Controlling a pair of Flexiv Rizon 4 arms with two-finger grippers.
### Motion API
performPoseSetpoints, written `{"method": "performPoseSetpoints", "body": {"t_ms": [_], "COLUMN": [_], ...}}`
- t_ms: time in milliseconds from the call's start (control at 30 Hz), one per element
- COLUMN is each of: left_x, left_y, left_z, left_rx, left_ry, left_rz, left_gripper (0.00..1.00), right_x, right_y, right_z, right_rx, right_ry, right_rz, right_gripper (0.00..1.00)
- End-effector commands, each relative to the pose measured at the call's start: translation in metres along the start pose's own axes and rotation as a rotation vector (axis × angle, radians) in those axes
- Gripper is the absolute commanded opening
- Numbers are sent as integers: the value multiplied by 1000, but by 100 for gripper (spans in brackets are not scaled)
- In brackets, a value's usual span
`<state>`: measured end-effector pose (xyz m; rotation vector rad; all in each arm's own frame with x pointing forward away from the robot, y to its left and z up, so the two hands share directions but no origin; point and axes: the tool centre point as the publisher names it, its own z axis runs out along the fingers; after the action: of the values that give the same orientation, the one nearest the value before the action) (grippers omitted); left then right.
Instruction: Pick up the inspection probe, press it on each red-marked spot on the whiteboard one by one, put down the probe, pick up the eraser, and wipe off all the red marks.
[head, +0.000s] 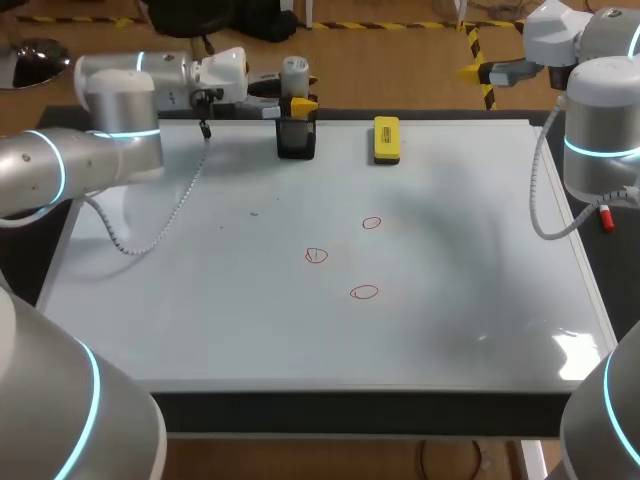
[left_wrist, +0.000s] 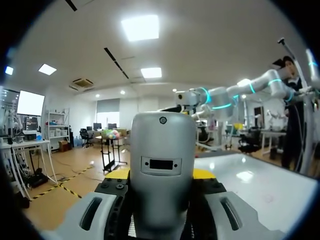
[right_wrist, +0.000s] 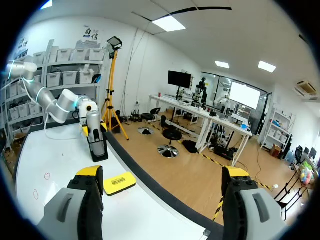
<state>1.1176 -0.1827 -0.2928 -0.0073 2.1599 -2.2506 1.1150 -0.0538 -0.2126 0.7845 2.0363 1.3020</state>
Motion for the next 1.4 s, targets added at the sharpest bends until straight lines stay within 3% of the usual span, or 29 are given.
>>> {"method": "performPoseSetpoints", "body": {"t_ms": [33,500,1400], "left_x": [4,5,-3], "left_y": [2,1,-56], "left_z": [0,-3,-9], "left_rx": [-3,-20,16], "left_ry": [-11,-40,-111], "left_rz": [-1,5,128], "left_gripper": [0,0,0], "right_x": [0,0,0], "right_y": [0,0,0], "right_z": [0,0,0], "right_rx": [2,2,2], "right_ry": [1,1,1], "right_rz": [0,0,0], "right_gripper": [100,100,100]}}
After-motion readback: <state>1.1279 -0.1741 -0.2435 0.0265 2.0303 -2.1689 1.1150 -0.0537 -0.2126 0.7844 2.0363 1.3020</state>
